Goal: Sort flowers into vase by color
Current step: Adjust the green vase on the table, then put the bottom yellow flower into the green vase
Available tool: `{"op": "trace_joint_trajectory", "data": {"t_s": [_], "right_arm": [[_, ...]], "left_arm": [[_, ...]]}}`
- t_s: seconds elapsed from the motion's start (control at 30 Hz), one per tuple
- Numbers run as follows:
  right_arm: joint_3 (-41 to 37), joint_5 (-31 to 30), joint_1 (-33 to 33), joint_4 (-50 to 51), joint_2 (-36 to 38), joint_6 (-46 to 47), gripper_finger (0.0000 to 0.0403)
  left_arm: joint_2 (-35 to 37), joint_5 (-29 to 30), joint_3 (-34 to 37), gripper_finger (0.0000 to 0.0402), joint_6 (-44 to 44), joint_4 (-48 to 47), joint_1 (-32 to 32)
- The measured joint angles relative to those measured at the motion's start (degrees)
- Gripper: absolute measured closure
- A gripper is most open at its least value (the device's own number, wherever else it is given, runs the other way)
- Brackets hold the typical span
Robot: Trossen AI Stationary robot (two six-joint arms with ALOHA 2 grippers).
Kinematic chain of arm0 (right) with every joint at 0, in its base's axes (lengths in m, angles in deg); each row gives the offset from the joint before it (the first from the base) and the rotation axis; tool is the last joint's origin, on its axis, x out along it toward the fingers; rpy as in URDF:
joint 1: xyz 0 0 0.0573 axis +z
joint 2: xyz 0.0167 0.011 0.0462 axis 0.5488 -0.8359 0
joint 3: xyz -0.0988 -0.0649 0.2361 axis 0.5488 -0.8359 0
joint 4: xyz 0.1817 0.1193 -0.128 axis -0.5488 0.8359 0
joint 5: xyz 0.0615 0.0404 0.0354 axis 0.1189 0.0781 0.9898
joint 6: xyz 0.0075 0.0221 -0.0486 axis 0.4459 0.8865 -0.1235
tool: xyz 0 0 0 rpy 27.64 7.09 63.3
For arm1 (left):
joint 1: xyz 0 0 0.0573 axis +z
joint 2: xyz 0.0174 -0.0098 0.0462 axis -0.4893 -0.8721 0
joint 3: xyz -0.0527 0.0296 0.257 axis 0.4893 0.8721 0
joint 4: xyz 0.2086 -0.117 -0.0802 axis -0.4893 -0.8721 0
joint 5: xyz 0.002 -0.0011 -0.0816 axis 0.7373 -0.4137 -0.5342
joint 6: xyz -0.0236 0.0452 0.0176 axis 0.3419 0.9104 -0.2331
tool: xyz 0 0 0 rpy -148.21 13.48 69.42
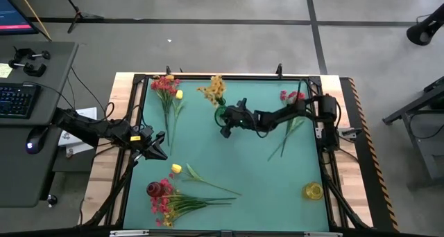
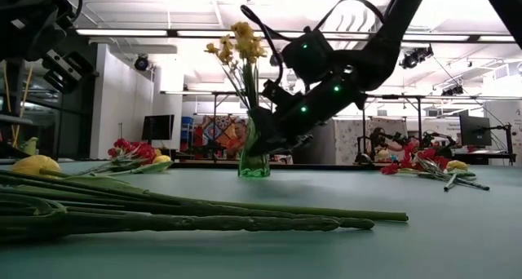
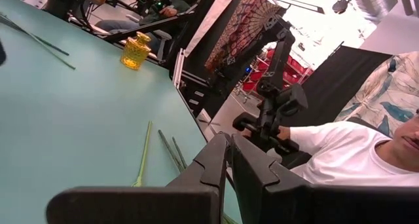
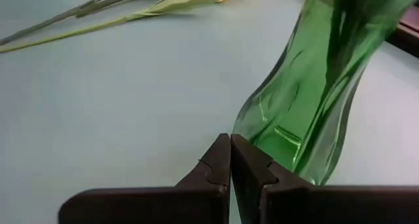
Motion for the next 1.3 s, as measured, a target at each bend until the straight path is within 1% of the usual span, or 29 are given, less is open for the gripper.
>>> {"op": "trace_joint_trajectory", "data": {"t_s": [0.3,0.47,0.67,0.77,0.87,1.03,1.17,1.23,1.3], "right_arm": [[0.36,-0.19,-1.92,-0.04,0.0,-1.54,0.0403],[0.36,-3.33,-3.02,-0.03,0.0,-2.59,0.0403],[0.36,-1.84,-2.83,0.97,0.24,-2.15,0.0403],[0.36,-1.41,-0.79,5.16,1.33,-0.34,0.0403],[0.23,-1.5,1.77,11.98,2.79,0.36,0.0403],[-0.05,-5.37,7.21,24.01,4.08,3.23,0.0403],[-0.05,-8.62,11.47,29.0,4.98,5.91,0.0403],[-0.06,-9.45,13.4,29.27,5.16,6.48,0.0403],[-0.1,-8.87,15.18,27.76,5.56,6.41,0.0403]], "left_arm": [[0.0,0.01,0.02,0.039,0.0,-0.01,0.0],[0.0,0.0,0.0,0.039,0.0,0.0,0.0],[0.0,0.0,0.02,0.039,-0.01,0.0,0.0],[0.0,0.02,0.02,0.039,-0.01,-0.02,0.0],[0.0,0.02,0.01,0.039,0.0,-0.01,0.0],[0.02,0.02,0.02,0.039,-0.01,0.0,0.0],[0.02,0.0,0.0,0.039,0.0,0.0,0.0],[0.0,-0.01,0.02,0.039,0.0,-0.04,0.0],[0.02,-0.02,0.02,0.039,-0.01,-0.02,0.0]]}}
